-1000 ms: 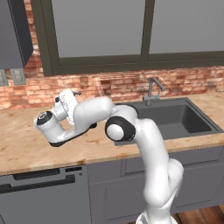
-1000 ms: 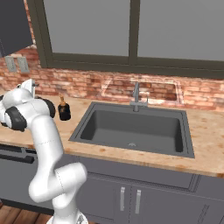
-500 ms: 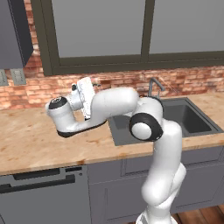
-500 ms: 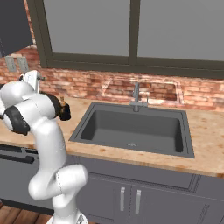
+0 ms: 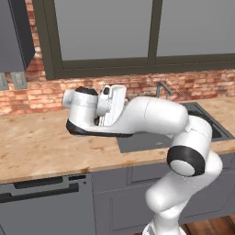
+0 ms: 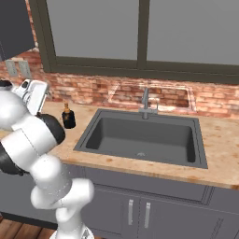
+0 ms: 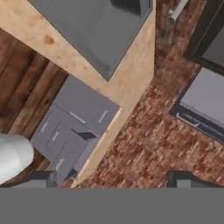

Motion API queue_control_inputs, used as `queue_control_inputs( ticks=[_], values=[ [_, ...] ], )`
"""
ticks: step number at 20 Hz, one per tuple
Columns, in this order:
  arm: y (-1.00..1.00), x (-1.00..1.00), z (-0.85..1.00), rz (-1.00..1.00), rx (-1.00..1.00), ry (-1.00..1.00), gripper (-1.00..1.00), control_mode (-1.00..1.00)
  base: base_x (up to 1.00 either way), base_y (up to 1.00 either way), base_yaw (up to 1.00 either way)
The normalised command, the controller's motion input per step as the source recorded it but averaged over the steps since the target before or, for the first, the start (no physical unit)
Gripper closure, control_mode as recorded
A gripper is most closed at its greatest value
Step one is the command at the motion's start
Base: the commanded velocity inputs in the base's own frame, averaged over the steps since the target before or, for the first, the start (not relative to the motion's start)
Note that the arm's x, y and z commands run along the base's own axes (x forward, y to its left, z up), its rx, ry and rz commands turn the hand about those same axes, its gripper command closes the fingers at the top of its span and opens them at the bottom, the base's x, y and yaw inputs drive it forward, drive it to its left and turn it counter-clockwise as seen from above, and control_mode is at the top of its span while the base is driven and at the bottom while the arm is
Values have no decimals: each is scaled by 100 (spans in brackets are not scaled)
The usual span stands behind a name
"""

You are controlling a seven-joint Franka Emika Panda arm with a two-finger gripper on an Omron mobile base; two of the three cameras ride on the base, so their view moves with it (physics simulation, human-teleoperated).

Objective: Restock the sink supplies by placing the sponge and soap dispenser on the counter and next to the sink. Make sure the soap dispenser is upright.

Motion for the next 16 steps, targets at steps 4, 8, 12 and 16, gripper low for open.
queue_control_inputs(
  ticks=[4, 8, 12, 16],
  values=[
    [-37, -39, -12, -1, 65, -19, -100, -100, 0, 0, 0],
    [-59, -4, -3, 0, 63, -16, -100, -100, 0, 0, 0],
    [-70, 0, -20, 0, 60, -12, -100, -100, 0, 0, 0],
    [-38, 1, -41, 0, 43, -3, -100, -100, 0, 0, 0]
  ],
)
